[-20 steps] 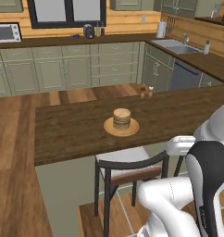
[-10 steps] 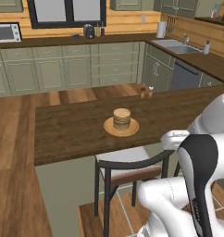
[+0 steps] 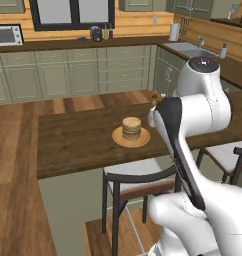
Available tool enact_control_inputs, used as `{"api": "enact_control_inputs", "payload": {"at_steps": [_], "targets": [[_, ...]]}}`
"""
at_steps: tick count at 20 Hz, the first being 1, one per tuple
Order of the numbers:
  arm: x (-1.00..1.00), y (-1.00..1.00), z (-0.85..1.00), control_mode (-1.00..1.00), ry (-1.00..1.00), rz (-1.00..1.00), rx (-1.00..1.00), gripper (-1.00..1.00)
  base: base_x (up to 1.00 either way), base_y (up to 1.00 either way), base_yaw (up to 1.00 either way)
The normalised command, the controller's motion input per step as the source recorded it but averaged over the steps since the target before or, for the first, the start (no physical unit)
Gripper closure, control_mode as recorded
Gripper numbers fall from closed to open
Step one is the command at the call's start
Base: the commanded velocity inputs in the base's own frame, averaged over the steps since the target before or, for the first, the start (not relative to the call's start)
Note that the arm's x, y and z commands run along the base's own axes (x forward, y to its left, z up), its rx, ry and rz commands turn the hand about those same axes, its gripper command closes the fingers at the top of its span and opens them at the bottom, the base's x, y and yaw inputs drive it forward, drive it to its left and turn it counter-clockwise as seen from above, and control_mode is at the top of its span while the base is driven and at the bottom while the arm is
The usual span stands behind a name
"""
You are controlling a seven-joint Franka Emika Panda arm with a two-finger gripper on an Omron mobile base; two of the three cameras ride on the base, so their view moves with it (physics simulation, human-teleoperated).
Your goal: Take the strawberry from the fridge and place it on top of the pancake, located on the dining counter.
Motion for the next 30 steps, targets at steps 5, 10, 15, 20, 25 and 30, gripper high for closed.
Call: {"api": "enact_control_inputs", "payload": {"at_steps": [5,10,15,20,25,30], "targets": [[1.0,0.03,-0.04,-1.0,0.0,0.14,0.16,1.0,0.0,0.0,0.0],[1.0,0.0,-0.56,-1.0,0.0,0.04,0.01,1.0,0.0,0.0,0.0],[1.0,-0.03,-0.43,-1.0,0.13,0.0,-0.02,1.0,0.0,0.0,0.0],[1.0,0.0,-0.07,-1.0,0.27,0.0,0.0,1.0,0.0,0.0,0.0],[1.0,-0.01,-0.13,-1.0,0.0,0.0,0.0,1.0,0.0,0.0,0.0],[1.0,0.0,-0.76,-1.0,-0.04,0.0,-0.07,1.0,0.0,0.0,0.0]]}}
